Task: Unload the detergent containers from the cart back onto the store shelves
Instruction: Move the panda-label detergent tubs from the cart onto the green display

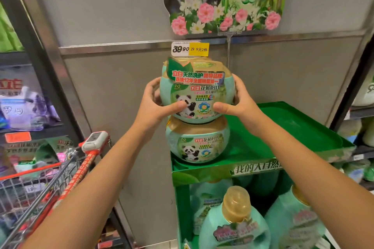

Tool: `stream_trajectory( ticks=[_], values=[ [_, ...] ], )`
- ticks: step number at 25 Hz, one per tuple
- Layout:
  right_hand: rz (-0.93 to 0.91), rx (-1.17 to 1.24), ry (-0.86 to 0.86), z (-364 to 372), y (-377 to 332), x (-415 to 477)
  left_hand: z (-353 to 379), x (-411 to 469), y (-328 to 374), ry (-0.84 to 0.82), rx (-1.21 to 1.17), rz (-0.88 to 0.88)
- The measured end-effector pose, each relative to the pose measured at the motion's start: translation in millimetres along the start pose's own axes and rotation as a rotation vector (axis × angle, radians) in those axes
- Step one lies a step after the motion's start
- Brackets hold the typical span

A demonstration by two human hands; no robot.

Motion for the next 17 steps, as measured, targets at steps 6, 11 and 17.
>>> stream_trajectory(
  ticks=[6,11,17],
  values=[
    [-0.041,-0.007,-0.008,3,1,-2,5,-5,-7,-0.011,-0.012,0.016],
    [-0.055,-0.023,0.003,7,1,-3,4,-7,-9,-0.007,0.014,0.024],
    [0.052,-0.067,0.200,9,6,-16,8,-15,-7,0.015,0.085,0.019]
  ],
)
Point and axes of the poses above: each hand's wrist, its own x-axis towards the middle knuckle, its own z-axis out of the palm, y = z × x, the point moved 3 cm from there along x, towards the middle knuckle, and after that the axes turned 14 degrees about -y, right-handed, at the moved point
